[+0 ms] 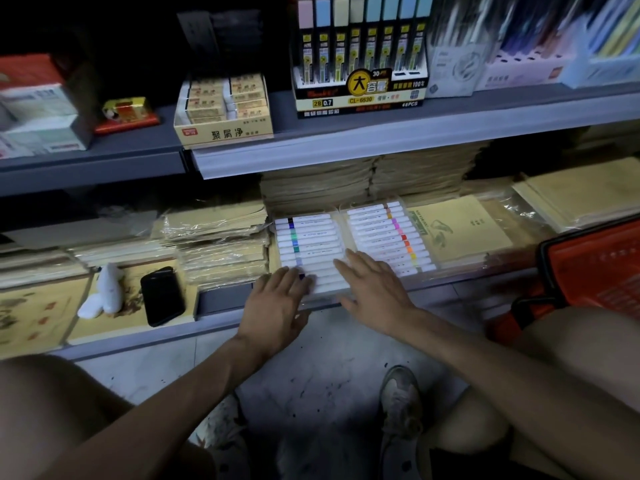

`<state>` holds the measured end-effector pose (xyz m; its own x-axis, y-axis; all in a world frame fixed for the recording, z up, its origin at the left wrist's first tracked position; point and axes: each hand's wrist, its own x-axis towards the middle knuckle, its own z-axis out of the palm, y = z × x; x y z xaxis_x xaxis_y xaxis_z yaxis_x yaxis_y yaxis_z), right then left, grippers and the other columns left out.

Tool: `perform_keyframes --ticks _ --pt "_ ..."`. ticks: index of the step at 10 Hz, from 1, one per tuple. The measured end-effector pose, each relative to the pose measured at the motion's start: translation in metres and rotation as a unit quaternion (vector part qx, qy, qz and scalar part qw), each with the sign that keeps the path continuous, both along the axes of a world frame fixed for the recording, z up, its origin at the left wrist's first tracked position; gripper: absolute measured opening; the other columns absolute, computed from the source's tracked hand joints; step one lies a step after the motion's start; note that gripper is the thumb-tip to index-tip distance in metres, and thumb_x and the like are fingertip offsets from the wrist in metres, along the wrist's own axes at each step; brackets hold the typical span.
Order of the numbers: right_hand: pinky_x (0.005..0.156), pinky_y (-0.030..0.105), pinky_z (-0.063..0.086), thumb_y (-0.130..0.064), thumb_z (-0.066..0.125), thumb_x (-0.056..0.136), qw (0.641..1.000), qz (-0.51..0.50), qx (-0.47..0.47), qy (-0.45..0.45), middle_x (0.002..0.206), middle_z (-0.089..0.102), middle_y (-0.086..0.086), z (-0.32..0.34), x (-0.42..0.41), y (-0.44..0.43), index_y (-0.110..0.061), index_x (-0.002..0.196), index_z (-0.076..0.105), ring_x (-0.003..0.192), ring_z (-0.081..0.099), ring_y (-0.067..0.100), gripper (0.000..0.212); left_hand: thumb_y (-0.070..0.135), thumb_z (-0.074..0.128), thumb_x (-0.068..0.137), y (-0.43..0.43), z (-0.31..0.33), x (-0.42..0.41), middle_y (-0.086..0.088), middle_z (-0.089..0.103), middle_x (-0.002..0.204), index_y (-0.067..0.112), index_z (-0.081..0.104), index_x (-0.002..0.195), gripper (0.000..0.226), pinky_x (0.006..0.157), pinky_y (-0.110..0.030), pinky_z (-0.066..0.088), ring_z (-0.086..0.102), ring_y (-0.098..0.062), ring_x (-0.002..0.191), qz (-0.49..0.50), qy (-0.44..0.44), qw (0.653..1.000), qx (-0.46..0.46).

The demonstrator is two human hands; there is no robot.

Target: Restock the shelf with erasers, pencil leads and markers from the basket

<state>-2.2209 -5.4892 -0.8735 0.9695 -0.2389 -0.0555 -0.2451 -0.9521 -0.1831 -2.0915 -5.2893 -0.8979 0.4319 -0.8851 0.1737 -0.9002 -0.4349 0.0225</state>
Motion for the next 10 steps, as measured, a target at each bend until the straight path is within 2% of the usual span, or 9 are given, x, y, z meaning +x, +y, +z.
perform_keyframes --ticks 1,2,3,4,5,6,7,9,10 --pt "0.127 0.044 0.002 -0.055 0.037 0.104 0.993 0.051 -0.046 0.093 0.170 -0.014 0.003 -0.020 -0.004 0.001 -0.018 0.163 -0.004 0.157 -0.009 0.022 0.081 0.031 0.079 0.082 0.003 -0.012 -0.002 -0.020 0.051 0.153 0.010 0.048 0.152 0.079 0.108 -0.054 0.047 0.051 -0.041 0.138 0.002 -0.028 0.997 0.070" --pt "0.127 0.041 -0.005 -0.045 0.036 0.107 0.993 0.068 -0.077 0.064 0.170 -0.013 0.005 -0.036 -0.003 -0.003 -0.016 0.163 -0.007 0.158 -0.005 0.023 0.076 0.013 0.082 0.075 0.002 -0.015 0.002 -0.023 0.053 0.149 0.006 0.052 0.148 0.080 0.100 -0.053 0.052 0.055 -0.042 0.133 -0.005 -0.051 0.994 0.099" --pt "0.123 0.038 0.001 -0.032 0.048 0.105 0.994 0.064 -0.090 0.021 0.170 0.006 0.008 -0.048 0.001 -0.004 -0.012 0.163 0.010 0.157 0.009 0.027 0.072 0.009 0.082 0.070 -0.002 -0.011 0.005 -0.024 0.057 0.143 0.005 0.057 0.142 0.077 0.092 -0.051 0.055 0.058 -0.043 0.127 -0.018 -0.051 0.992 0.113" --pt "0.120 0.040 0.024 -0.017 0.072 0.088 0.993 0.045 -0.111 0.019 0.164 0.030 0.013 -0.051 0.009 -0.002 -0.007 0.158 0.030 0.151 0.032 0.032 0.083 0.009 0.076 0.073 -0.007 -0.008 0.004 -0.022 0.059 0.135 0.006 0.058 0.137 0.067 0.087 -0.050 0.056 0.059 -0.041 0.120 -0.022 -0.035 0.994 0.101" --pt "0.107 0.042 0.043 -0.013 0.069 0.086 0.994 0.061 -0.095 0.000 0.143 0.053 0.015 -0.033 0.021 0.000 -0.006 0.142 0.051 0.130 0.053 0.035 0.059 0.014 0.065 0.082 -0.014 0.001 0.000 -0.016 0.057 0.132 0.012 0.055 0.134 0.053 0.085 -0.046 0.054 0.057 -0.037 0.117 -0.004 0.002 0.994 0.106" --pt "0.095 0.037 0.042 -0.013 0.060 0.091 0.995 0.063 -0.081 0.001 0.125 0.056 0.008 -0.012 0.030 0.002 -0.012 0.126 0.057 0.115 0.055 0.029 0.035 0.020 0.054 0.092 -0.021 0.013 -0.007 -0.012 0.051 0.139 0.015 0.048 0.139 0.047 0.095 -0.046 0.048 0.050 -0.035 0.123 0.030 0.020 0.993 0.116" --pt "0.093 0.036 0.042 -0.015 0.058 0.092 0.995 0.061 -0.077 0.026 0.123 0.056 0.007 0.002 0.028 0.003 -0.014 0.125 0.058 0.113 0.054 0.026 0.032 0.023 0.051 0.096 -0.023 0.026 -0.014 -0.010 0.049 0.143 0.017 0.047 0.142 0.047 0.103 -0.045 0.043 0.046 -0.032 0.130 0.057 0.032 0.988 0.136" --pt "0.099 0.038 0.040 -0.015 0.059 0.093 0.993 0.056 -0.098 0.039 0.132 0.056 0.011 0.031 0.022 0.017 -0.015 0.137 0.055 0.121 0.051 0.029 0.044 0.031 0.051 0.098 -0.011 0.049 -0.033 -0.005 0.050 0.145 0.025 0.047 0.146 0.049 0.112 -0.047 0.037 0.043 -0.028 0.138 0.111 0.064 0.985 0.117" --pt "0.104 0.040 0.039 -0.020 0.059 0.095 0.993 0.028 -0.115 0.013 0.139 0.053 0.012 0.057 0.019 0.032 -0.016 0.141 0.052 0.126 0.050 0.030 0.046 0.035 0.052 0.099 -0.007 0.070 -0.048 -0.007 0.044 0.155 0.026 0.043 0.151 0.054 0.113 -0.047 0.035 0.038 -0.030 0.143 0.155 0.061 0.984 0.060"
